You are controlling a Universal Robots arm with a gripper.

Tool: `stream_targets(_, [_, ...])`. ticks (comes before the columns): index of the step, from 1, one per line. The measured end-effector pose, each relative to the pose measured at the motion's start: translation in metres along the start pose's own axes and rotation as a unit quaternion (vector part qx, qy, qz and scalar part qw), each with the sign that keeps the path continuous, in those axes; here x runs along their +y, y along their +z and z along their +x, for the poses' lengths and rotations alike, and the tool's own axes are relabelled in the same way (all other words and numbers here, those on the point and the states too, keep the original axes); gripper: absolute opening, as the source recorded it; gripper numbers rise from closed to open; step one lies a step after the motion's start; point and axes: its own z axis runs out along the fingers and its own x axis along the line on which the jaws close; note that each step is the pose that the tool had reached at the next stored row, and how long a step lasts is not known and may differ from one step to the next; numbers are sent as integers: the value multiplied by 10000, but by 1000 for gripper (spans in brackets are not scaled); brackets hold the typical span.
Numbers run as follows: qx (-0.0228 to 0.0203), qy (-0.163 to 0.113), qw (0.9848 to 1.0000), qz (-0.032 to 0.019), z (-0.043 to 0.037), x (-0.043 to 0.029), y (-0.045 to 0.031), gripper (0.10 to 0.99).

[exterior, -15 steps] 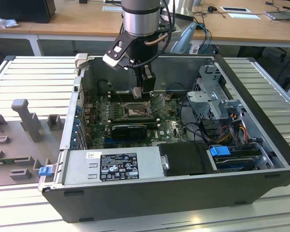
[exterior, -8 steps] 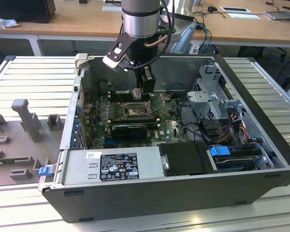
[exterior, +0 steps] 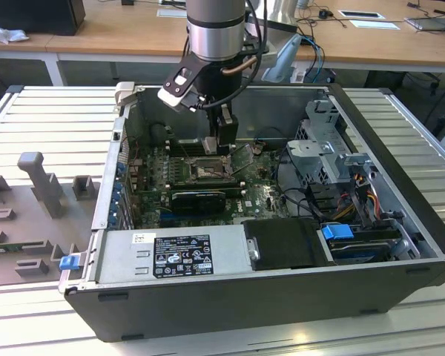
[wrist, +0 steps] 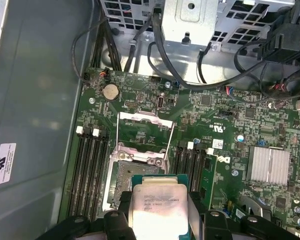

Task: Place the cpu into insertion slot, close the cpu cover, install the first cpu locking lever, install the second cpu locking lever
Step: 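Place the cpu into insertion slot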

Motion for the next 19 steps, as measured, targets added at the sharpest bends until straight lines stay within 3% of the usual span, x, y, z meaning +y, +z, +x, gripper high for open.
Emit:
stream_targets(9, [-8, 91, 10000, -2, -1, -5, 45, 525])
stream_targets(12, [-25, 280, 9996, -6, 0, -10, 100, 525])
stream_targets(19, [-32, 341, 9994, -7, 23, -23, 276, 525])
